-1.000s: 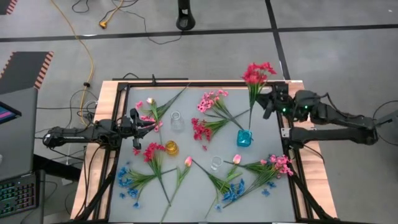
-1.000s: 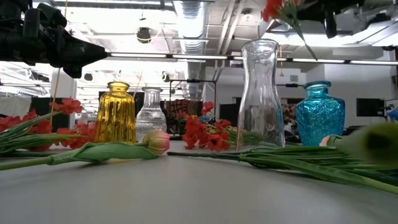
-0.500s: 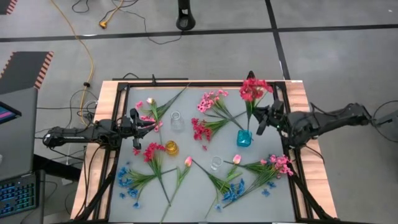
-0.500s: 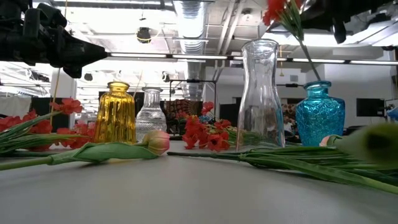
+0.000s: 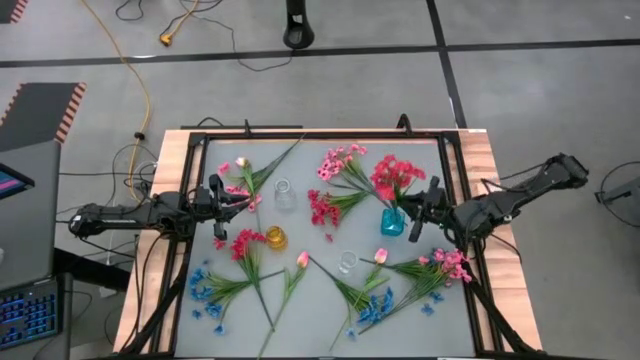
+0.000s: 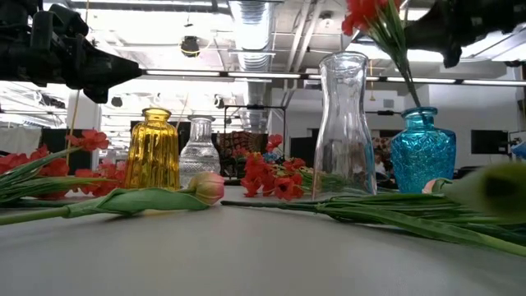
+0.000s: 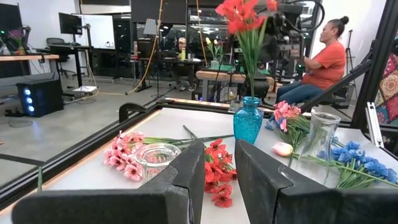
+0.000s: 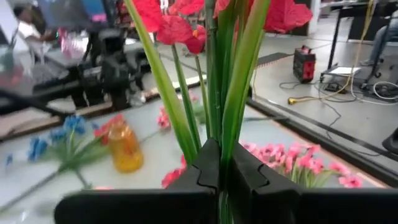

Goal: Sort flowers into vase by color
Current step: Put the top right red flowers into the blue vase

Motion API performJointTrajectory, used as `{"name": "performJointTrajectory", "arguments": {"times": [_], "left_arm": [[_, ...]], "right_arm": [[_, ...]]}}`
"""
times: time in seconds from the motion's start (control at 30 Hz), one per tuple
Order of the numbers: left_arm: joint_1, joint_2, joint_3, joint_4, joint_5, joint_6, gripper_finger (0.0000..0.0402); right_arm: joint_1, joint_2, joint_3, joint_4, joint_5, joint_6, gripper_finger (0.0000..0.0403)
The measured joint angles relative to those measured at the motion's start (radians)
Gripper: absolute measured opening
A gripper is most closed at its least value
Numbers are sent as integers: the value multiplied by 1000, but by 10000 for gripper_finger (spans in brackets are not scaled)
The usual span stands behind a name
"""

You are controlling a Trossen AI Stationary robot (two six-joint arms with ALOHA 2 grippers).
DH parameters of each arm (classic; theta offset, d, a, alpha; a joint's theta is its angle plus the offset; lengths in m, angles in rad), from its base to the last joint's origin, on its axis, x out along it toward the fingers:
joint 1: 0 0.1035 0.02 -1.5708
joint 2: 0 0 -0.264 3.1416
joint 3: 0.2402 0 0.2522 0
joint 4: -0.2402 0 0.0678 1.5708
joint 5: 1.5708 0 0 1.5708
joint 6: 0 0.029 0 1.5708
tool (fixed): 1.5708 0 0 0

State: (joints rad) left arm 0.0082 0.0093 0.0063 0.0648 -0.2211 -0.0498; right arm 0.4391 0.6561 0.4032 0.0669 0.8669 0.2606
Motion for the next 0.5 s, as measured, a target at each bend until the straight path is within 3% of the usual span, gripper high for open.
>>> {"name": "performJointTrajectory", "arguments": {"times": [0.5], "left_arm": [[0, 0, 0, 0, 0, 0, 77]], "right_arm": [[62, 17, -14, -7, 0, -33, 50]]}}
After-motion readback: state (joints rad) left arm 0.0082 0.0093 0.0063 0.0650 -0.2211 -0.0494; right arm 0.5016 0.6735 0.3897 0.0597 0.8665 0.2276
